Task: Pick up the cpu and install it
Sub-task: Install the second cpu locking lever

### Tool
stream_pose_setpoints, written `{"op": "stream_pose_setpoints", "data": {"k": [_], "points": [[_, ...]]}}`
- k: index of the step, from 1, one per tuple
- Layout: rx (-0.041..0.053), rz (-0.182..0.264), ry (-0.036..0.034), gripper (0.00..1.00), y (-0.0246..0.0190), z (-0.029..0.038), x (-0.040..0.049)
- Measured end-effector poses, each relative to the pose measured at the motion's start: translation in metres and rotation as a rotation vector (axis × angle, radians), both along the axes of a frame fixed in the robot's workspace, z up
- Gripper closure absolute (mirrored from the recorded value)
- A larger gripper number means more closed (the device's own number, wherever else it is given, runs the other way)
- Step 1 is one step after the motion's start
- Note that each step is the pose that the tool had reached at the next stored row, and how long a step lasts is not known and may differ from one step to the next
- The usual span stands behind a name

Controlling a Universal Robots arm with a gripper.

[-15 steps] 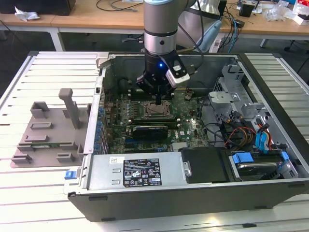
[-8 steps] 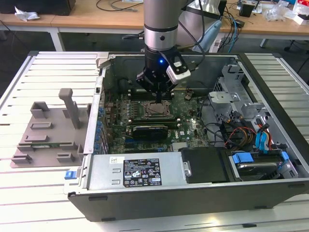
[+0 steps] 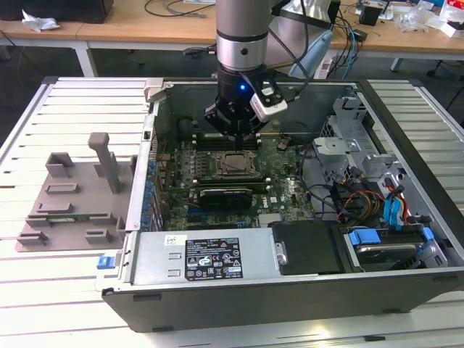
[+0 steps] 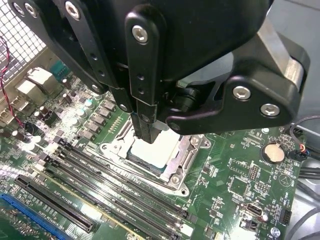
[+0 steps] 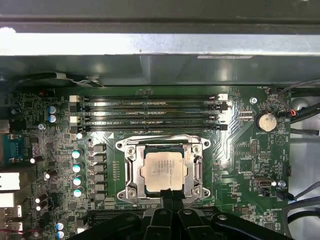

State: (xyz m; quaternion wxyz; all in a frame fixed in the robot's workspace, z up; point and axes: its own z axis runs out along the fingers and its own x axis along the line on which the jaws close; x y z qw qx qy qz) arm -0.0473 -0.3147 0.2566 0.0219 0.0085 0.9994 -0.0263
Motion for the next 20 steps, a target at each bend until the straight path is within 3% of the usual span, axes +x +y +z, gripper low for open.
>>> {"op": "stream_pose_setpoints", "data": {"k": [4,11,15,20], "points": [[-0.0004,0.002,0.0002,0.89,-0.0019,0.0003,0.0],[-0.0003,0.008,0.0002,0.89,-0.0143,0.0002,-0.0001],[-0.0005,0.008,0.0003,0.89,-0.0172,0.0001,-0.0001],[-0.0003,0.033,0.0002,0.89,-0.0257,-0.0019,-0.0001]]}}
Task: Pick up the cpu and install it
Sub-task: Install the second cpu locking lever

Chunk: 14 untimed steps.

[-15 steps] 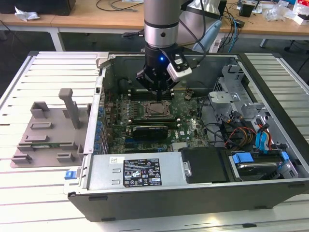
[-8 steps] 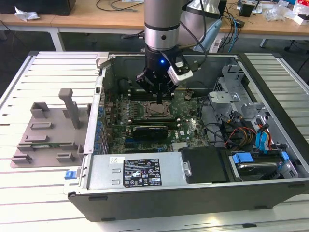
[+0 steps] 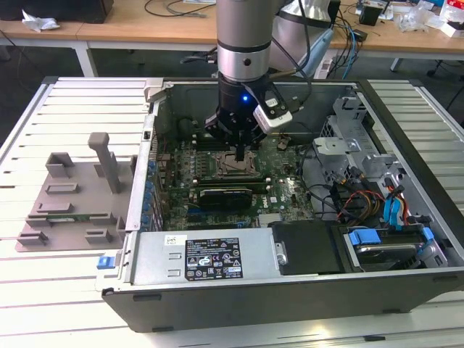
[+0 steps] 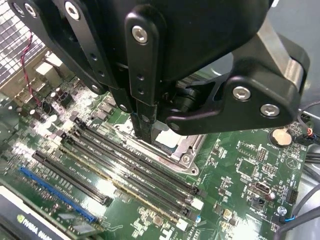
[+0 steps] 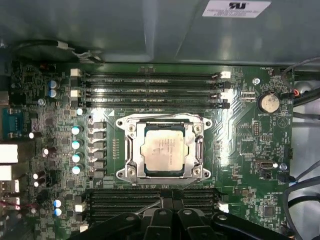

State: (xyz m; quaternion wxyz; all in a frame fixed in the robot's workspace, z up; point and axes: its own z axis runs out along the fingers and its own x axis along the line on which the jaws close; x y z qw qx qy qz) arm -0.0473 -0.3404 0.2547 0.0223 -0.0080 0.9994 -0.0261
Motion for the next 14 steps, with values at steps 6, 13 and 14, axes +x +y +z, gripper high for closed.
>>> {"op": "stream_pose_setpoints", "data": {"k": [6,13,14], "points": [[0.0,0.043,0.0001,0.89,-0.0092,-0.0083,-0.0001],[0.0003,0.063,0.0,0.89,-0.0094,-0.0108,-0.0009],[0.0005,0.063,-0.0001,0.89,-0.0094,-0.0116,-0.0017]]}}
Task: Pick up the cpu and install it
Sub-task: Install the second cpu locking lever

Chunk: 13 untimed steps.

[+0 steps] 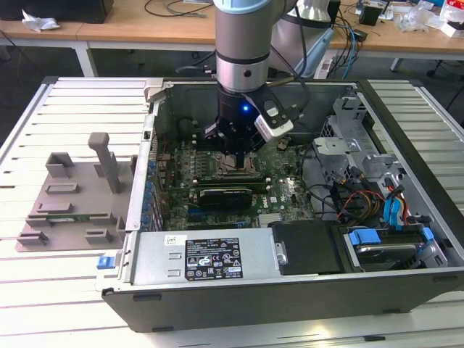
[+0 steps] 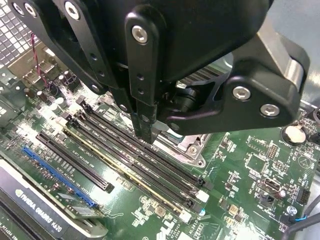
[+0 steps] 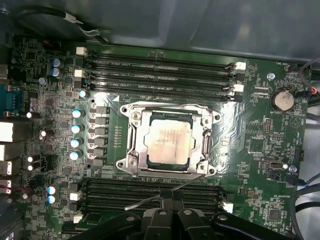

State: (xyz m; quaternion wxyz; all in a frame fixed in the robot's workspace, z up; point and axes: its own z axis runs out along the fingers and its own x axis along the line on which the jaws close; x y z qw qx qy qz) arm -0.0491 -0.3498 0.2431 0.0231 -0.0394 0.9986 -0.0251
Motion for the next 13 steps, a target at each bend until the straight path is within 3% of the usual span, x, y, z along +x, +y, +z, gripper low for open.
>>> {"op": "stream_pose_setpoints", "data": {"k": [13], "points": [[-0.0002,0.0,-0.0001,0.89,0.0,-0.0052,-0.0065]]}}
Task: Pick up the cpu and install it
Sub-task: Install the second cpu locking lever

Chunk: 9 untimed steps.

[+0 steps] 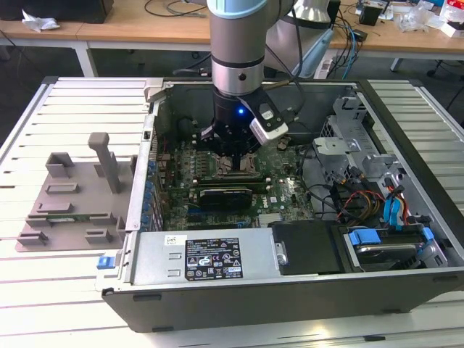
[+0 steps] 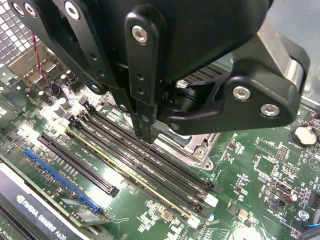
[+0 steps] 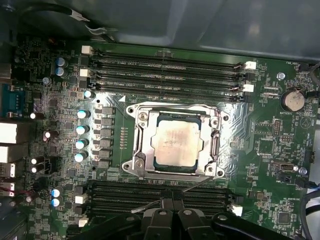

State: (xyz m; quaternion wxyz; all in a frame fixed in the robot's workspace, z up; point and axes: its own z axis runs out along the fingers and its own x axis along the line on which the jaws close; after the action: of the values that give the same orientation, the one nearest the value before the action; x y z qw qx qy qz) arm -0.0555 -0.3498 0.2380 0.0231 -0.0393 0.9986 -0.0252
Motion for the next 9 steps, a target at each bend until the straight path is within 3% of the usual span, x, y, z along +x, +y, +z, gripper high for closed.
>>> {"op": "stream_pose_setpoints", "data": {"k": [9], "points": [[0.0001,0.0,-0.0001,0.89,0.0,-0.0004,-0.0019]]}}
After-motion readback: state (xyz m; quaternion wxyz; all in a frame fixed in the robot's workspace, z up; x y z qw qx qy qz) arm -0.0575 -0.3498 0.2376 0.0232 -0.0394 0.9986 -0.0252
